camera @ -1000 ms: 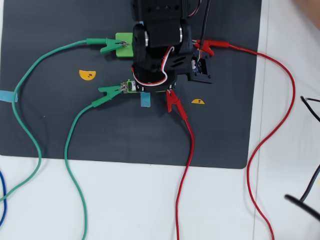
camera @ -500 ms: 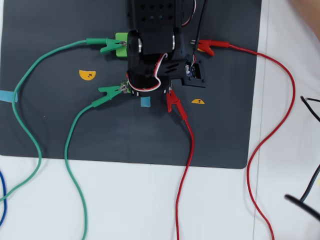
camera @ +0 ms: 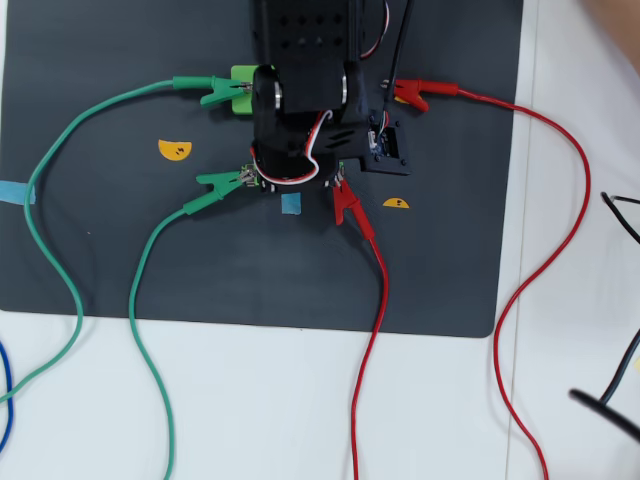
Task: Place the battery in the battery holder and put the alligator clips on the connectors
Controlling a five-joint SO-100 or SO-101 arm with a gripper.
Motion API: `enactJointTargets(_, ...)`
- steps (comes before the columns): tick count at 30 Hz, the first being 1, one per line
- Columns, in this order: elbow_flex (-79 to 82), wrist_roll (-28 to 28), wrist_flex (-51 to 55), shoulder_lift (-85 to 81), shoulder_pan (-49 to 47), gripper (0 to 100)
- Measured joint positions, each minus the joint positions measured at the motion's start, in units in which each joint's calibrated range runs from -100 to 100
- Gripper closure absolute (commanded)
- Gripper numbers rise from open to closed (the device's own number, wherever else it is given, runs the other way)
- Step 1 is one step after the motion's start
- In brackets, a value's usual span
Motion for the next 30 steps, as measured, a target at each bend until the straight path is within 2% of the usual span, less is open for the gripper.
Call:
enactJointTargets(6, 0.6, 0.3, 0.0, -1.8, 0.0, 96)
enactJointTargets(9, 4.5, 1.6, 0.0, -9.6, 0.0, 89)
enactJointTargets(14, 12.9, 2.2, 0.2, -23.6, -3.8, 89)
enactJointTargets(20, 16.5, 2.2, 2.9, -31.7, -12.9, 89)
enactJointTargets(25, 16.5, 2.2, 8.2, -36.3, -23.1, 89)
enactJointTargets(30, 16.7, 1.3, 9.1, -41.6, -33.8, 89)
